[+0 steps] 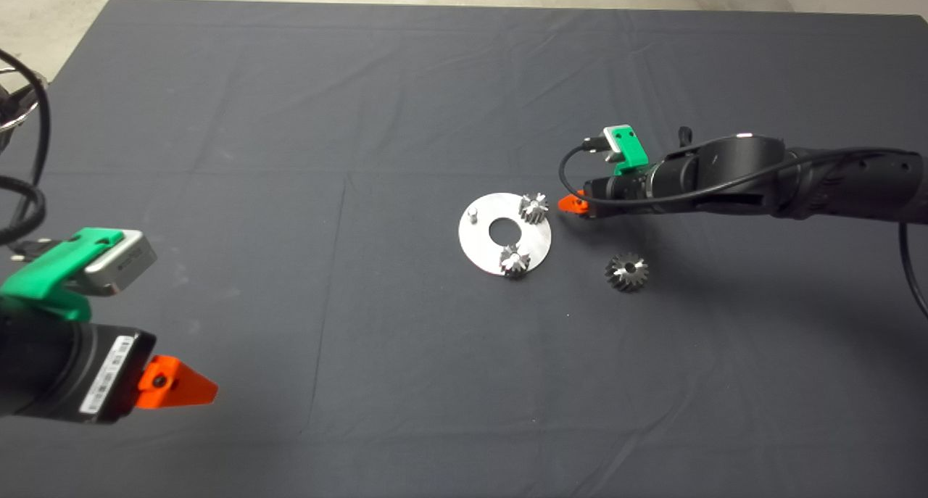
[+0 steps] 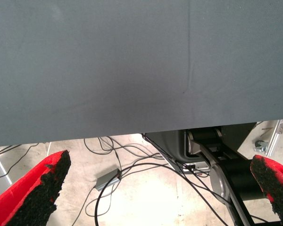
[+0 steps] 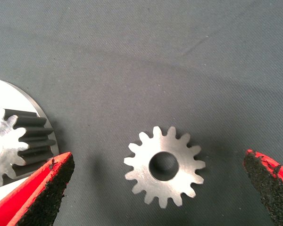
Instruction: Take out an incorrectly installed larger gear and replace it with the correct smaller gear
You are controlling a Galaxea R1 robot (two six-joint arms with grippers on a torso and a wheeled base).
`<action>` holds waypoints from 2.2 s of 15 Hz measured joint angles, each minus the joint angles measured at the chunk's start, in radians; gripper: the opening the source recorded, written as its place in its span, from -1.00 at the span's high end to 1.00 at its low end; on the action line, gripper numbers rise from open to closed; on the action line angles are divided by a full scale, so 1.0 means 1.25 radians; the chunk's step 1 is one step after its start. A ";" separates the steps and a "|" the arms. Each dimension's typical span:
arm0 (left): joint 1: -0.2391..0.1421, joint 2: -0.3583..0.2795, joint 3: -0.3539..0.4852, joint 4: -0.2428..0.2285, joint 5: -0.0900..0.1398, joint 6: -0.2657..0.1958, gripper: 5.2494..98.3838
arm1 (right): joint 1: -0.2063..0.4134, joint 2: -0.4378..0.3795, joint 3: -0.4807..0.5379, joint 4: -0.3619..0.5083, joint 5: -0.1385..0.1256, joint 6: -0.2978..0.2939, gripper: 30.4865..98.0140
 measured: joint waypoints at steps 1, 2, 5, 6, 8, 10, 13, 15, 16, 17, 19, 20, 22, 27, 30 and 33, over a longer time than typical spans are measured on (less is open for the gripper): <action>0.000 0.000 0.000 0.000 0.000 0.000 -0.99 | 0.000 0.003 -0.002 0.000 -0.001 0.000 -0.91; 0.000 -0.001 0.000 0.000 0.000 0.000 -0.99 | 0.000 0.005 -0.004 0.000 0.000 -0.001 -0.84; 0.000 0.000 0.000 0.000 0.000 0.000 -0.99 | -0.003 0.007 -0.016 -0.006 0.003 -0.016 -0.77; 0.000 0.000 0.000 0.000 0.000 0.000 -0.99 | -0.005 0.007 -0.017 -0.007 0.003 -0.016 -0.75; 0.000 0.000 0.000 0.000 0.000 0.000 -0.99 | -0.007 0.007 -0.021 -0.009 0.003 -0.018 -0.61; 0.000 -0.001 0.000 0.000 0.000 0.000 -0.99 | -0.007 0.006 -0.037 -0.023 0.003 -0.020 -0.58; 0.000 0.000 0.000 0.000 0.000 0.000 -0.99 | -0.007 0.004 -0.041 -0.027 0.002 -0.021 -0.48; 0.000 0.000 0.000 0.000 0.000 0.000 -0.99 | -0.007 0.004 -0.041 -0.027 0.002 -0.021 -0.48; 0.000 0.000 0.000 0.000 0.000 0.000 -0.99 | -0.007 0.005 -0.041 -0.027 0.003 -0.021 -0.48; 0.000 0.000 0.000 0.000 0.000 0.000 -0.99 | -0.007 0.005 -0.041 -0.027 0.004 -0.021 -0.48; 0.000 0.000 0.000 0.000 0.000 0.000 -0.99 | -0.007 0.005 -0.039 -0.027 0.002 -0.021 -0.48; 0.000 0.000 0.000 0.000 0.000 0.000 -0.99 | -0.007 0.005 -0.035 -0.027 0.002 -0.021 -0.48; 0.000 0.000 0.000 0.000 0.000 0.000 -0.99 | -0.007 0.005 -0.028 -0.027 0.002 -0.021 -0.48; 0.000 0.000 0.000 0.000 0.000 0.000 -0.99 | -0.007 0.005 -0.027 -0.027 0.002 -0.021 -0.31; 0.000 0.000 0.000 0.000 0.000 0.000 -0.99 | -0.007 0.005 -0.027 -0.027 0.002 -0.021 -0.30; 0.000 0.000 0.000 0.000 0.000 0.000 -0.99 | -0.007 0.005 -0.027 -0.027 0.002 -0.025 -0.30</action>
